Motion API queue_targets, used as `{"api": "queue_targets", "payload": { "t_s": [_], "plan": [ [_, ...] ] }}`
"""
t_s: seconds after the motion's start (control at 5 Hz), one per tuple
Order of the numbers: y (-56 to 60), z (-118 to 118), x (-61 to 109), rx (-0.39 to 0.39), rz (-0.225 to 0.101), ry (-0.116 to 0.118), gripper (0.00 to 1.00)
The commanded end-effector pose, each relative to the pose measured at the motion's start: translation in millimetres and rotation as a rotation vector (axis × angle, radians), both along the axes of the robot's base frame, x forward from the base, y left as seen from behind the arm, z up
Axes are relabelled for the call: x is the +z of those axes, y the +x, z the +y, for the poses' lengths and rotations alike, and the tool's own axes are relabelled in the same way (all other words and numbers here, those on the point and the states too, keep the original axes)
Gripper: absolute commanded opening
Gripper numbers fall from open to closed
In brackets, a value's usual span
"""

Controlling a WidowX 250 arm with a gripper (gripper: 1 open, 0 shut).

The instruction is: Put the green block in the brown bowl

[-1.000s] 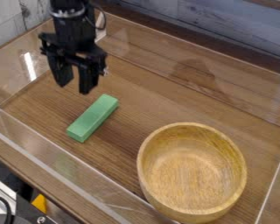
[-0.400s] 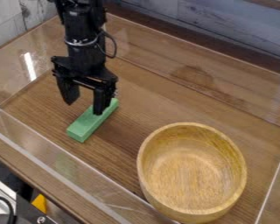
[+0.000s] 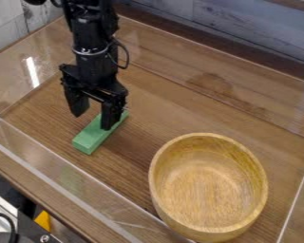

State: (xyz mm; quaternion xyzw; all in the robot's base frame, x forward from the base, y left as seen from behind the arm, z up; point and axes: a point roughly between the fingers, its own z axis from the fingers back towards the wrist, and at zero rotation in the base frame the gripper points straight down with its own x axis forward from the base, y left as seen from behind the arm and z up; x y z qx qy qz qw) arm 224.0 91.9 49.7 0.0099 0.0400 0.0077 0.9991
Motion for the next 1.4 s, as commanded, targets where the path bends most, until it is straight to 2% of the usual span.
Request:
{"api": "queue_targets", "payload": {
  "t_s": [0.0, 0.2, 0.6, 1.0, 1.2],
  "plan": [
    [4.1, 11, 2.4, -0.021, -0.026, 0.011, 1.0],
    [5.2, 19, -2.8, -0.036, -0.025, 0.007, 1.0],
    [9.3, 3, -16.0, -0.073, -0.02, -0.001, 1.0],
    [7.1, 17, -27.3, -0.018, -0.015, -0.006, 1.0],
    [6.2, 14, -29.3, -0.102, -0.011, -0.009, 1.0]
  ]
}}
